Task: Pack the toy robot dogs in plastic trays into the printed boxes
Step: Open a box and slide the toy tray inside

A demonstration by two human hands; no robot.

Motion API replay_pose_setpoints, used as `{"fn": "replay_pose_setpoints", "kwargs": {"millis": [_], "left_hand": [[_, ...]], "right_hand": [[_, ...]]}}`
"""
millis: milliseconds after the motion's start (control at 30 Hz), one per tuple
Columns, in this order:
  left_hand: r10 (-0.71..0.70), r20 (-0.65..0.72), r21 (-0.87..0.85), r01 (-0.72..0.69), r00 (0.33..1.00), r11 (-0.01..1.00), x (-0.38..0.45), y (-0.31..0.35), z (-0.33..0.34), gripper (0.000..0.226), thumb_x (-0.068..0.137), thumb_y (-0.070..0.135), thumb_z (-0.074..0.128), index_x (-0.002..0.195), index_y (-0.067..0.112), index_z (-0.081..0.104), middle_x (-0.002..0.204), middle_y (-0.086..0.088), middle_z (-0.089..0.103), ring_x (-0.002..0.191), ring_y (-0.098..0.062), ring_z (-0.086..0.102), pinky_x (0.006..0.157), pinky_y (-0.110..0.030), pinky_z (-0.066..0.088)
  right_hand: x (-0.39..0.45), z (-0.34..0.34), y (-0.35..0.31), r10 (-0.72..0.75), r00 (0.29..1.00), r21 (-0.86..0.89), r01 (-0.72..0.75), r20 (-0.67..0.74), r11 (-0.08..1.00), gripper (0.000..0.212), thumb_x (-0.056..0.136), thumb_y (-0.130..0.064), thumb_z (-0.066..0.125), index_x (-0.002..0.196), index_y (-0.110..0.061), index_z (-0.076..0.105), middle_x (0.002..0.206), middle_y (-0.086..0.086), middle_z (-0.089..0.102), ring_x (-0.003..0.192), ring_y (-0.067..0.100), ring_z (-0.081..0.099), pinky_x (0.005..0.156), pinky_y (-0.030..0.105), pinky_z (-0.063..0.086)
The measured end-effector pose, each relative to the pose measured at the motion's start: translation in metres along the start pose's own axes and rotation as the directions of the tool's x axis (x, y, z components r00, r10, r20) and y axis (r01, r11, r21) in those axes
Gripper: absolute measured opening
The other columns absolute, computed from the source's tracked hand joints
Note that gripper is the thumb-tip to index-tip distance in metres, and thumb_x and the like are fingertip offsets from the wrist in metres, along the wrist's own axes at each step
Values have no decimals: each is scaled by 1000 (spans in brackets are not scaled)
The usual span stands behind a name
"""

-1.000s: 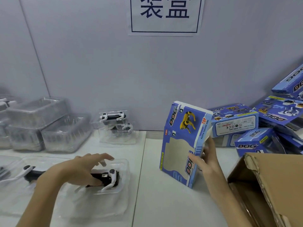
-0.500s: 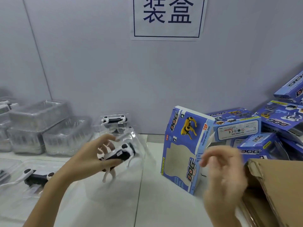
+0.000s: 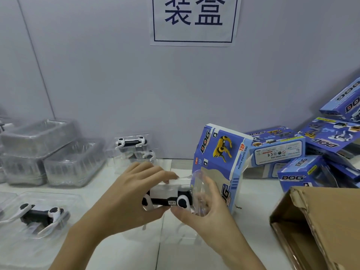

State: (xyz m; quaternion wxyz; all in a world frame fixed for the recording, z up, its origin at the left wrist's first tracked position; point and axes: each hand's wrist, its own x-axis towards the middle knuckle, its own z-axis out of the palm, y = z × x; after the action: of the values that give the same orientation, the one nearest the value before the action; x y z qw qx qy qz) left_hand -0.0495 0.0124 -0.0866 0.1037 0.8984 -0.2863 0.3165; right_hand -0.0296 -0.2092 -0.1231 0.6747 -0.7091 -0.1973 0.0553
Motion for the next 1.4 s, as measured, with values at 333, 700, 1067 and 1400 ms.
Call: {"fn": "replay_pose_setpoints", "kwargs": {"millis": [333, 700, 1067, 1400], "left_hand": [[-509, -637, -696, -150, 578, 702, 17, -6, -3, 46, 108, 50, 36, 142, 21, 48, 143, -6, 57, 135, -31, 52, 110, -47, 38], [-348, 299, -878, 399, 888, 265, 101, 10, 83, 82, 83, 40, 86, 152, 32, 43, 142, 4, 64, 128, -22, 64, 104, -50, 56], [-433, 45, -887, 235, 900, 397, 93, 19, 104, 54, 89, 23, 83, 119, 46, 44, 137, 4, 58, 116, -30, 72, 77, -49, 66], [-528, -49, -907, 183, 848, 378, 88, 21, 108, 100, 78, 12, 90, 144, 48, 24, 125, 17, 50, 105, -28, 76, 69, -34, 66]], "right_hand": [[-5, -25, -56, -252, 963, 248, 267, -90, 931, 58, 74, -39, 91, 124, -28, 64, 117, -8, 74, 110, 13, 72, 77, 22, 58], [62, -119, -147, -295, 836, 242, 439, -463, 865, 62, 85, -35, 79, 137, -8, 58, 96, -5, 73, 88, 12, 72, 77, 31, 50], [114, -178, -113, -69, 997, -17, 69, -43, 997, 49, 76, -46, 83, 117, -22, 73, 84, -11, 74, 79, 15, 70, 94, 41, 53], [118, -189, -165, 107, 940, -678, 152, 324, 719, 56, 90, -48, 70, 144, -43, 55, 132, -12, 70, 125, 8, 64, 110, 39, 51]]}}
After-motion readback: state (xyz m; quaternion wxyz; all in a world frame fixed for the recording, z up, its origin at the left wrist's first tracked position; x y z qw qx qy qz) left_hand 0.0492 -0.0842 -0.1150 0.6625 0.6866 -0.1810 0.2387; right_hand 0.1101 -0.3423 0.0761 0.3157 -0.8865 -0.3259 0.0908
